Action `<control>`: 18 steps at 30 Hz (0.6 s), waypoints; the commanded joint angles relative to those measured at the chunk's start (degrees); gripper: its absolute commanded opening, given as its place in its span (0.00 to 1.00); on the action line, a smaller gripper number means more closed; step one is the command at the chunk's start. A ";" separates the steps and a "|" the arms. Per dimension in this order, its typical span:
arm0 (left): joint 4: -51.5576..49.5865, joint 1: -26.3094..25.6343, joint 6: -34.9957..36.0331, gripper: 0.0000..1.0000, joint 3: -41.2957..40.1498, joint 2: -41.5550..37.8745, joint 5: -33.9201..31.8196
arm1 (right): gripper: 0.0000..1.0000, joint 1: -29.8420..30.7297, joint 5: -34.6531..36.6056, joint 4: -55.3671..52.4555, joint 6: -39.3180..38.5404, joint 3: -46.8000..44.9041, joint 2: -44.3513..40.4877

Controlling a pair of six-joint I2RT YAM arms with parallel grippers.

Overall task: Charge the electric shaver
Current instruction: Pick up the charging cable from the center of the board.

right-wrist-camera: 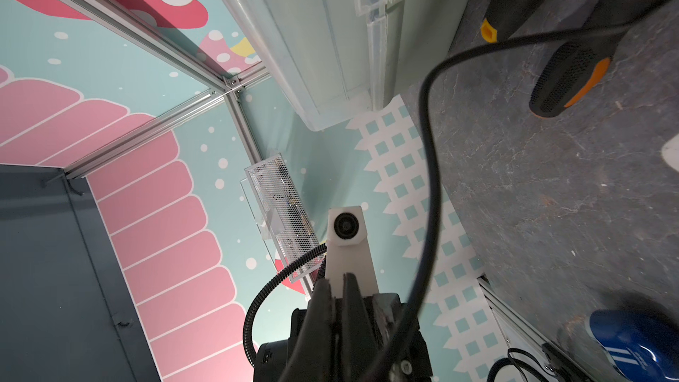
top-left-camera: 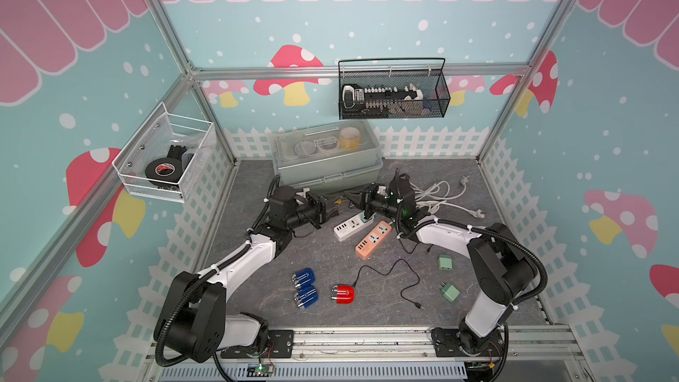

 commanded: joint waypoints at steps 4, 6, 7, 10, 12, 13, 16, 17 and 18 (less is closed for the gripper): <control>3.20 -0.62 -2.19 0.22 1.44 1.55 -1.73 | 0.00 -0.07 0.98 0.97 2.15 -0.31 -1.28; 3.72 -0.66 -2.16 0.20 1.54 2.13 -1.70 | 0.00 -0.07 0.82 0.98 2.05 -0.15 -1.26; 4.06 -0.67 -2.31 0.19 1.54 2.43 -1.77 | 0.00 0.01 0.62 0.97 2.13 -0.15 -1.24; 4.98 -0.92 -2.68 0.18 2.19 3.63 -1.51 | 0.00 0.03 0.44 0.72 2.18 -0.18 -1.37; 5.27 -1.16 -2.69 0.18 3.01 4.49 -1.20 | 0.00 0.09 0.39 0.72 2.13 -0.29 -1.37; 5.46 -1.27 -2.64 0.18 3.36 4.85 -1.23 | 0.00 0.09 0.42 0.85 2.18 -0.35 -1.36; 5.79 -1.50 -2.74 0.18 3.98 5.66 -1.23 | 0.00 0.05 0.11 0.72 2.11 -0.40 -1.37; 6.04 -1.47 -2.84 0.18 4.09 5.85 -1.17 | 0.00 0.06 0.22 0.72 2.18 -0.51 -1.45; 6.04 -1.46 -2.86 0.17 4.18 6.02 -1.08 | 0.00 0.02 0.26 0.74 2.18 -0.60 -1.44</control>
